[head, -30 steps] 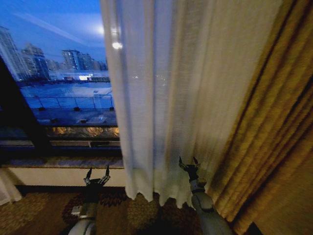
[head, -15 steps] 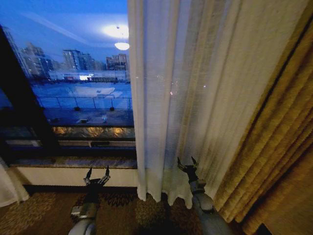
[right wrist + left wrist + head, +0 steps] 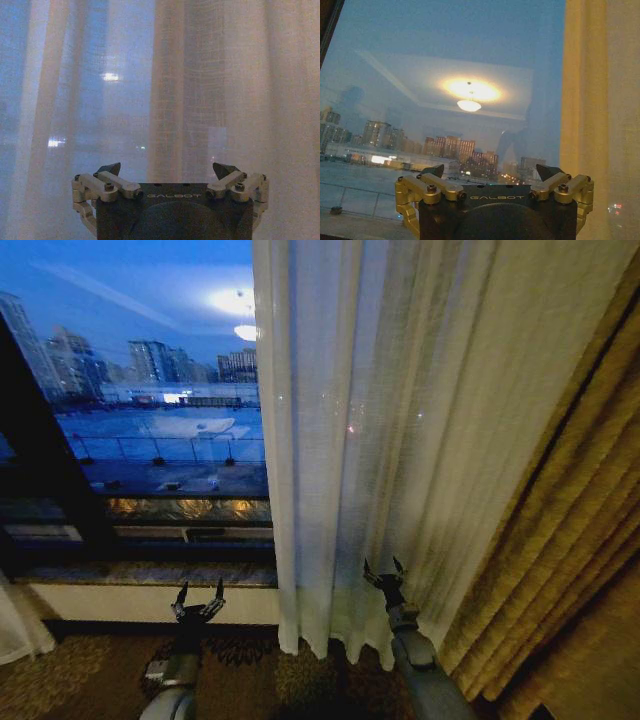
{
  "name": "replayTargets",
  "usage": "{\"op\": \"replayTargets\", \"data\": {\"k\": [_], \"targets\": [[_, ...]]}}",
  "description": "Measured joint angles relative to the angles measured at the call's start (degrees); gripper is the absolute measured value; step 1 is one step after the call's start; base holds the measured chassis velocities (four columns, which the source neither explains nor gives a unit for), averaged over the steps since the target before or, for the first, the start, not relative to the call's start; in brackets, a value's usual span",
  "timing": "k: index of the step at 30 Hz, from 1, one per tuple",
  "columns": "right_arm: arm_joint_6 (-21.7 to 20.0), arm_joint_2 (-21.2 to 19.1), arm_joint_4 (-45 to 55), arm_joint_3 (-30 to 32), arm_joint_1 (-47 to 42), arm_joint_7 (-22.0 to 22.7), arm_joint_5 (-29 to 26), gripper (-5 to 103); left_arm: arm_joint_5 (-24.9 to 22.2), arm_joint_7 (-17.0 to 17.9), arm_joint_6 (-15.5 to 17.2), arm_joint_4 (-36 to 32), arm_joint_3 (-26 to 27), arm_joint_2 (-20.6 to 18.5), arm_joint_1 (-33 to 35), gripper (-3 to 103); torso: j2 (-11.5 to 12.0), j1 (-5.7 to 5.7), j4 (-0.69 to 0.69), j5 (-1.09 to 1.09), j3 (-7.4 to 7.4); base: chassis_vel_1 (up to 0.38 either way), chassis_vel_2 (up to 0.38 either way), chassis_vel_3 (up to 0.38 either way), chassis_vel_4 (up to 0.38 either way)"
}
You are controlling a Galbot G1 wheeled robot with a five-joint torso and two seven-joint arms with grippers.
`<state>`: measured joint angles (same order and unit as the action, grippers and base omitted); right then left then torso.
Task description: Open the curtains by pulling them apart, changing their state from closed to fully open.
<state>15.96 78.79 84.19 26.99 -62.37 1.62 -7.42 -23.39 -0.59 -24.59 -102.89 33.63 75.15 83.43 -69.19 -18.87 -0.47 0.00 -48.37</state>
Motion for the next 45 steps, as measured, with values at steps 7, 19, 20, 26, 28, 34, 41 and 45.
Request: {"op": "replayTargets", "data": {"k": [7,19,20,26,28,34,41,45], "targets": [[1.23,0.51,-0.4,-0.67,0.3,0.14,-1.46,100,0.0,0.0,0.0,0.0,-0.01,0.0,0.0,100,0.01,0.0,0.0,0.0,-0.01,0.028,0.037,-0.032,-0.043],[1.78,0.64,-0.36,-0.54,0.24,0.6,-1.09,100,0.0,0.01,0.0,0.0,0.01,0.0,0.0,100,0.0,-0.01,0.01,-0.02,0.0,0.067,0.078,-0.053,-0.069],[1.56,0.58,-0.23,-0.37,0.08,0.6,-0.6,100,0.0,0.01,0.0,0.0,0.0,0.0,0.0,100,0.0,-0.01,0.0,0.01,-0.01,0.0,0.0,0.0,0.0],[1.26,0.57,0.17,-0.18,-0.31,0.34,-0.02,100,0.0,0.01,0.0,0.0,-0.01,0.0,0.0,100,0.0,-0.01,0.0,-0.01,0.0,0.0,0.0,0.0,0.0],[1.18,0.62,0.26,-0.18,-0.34,0.29,0.0,100,0.0,0.01,0.0,0.0,-0.01,0.01,0.0,100,0.0,-0.01,0.0,-0.02,0.0,0.04,0.002,-0.021,-0.015],[0.97,0.86,0.4,-0.41,-0.37,0.3,-0.01,100,0.0,0.01,0.0,0.0,-0.01,0.0,0.0,100,0.0,-0.01,0.0,0.0,0.0,0.154,0.08,-0.142,-0.101],[1.98,1.28,0.34,-0.94,0.04,0.75,-1.05,100,0.0,0.01,0.0,0.0,0.0,0.0,0.0,100,-0.01,0.0,0.01,0.0,0.0,0.228,0.176,-0.235,-0.179],[2.73,1.39,0.42,-1.09,0.21,0.8,-0.84,100,0.0,0.01,0.0,0.0,0.04,-0.02,0.0,100,-0.01,-0.01,0.03,-0.05,0.0,0.158,0.141,-0.113,-0.153]]}}
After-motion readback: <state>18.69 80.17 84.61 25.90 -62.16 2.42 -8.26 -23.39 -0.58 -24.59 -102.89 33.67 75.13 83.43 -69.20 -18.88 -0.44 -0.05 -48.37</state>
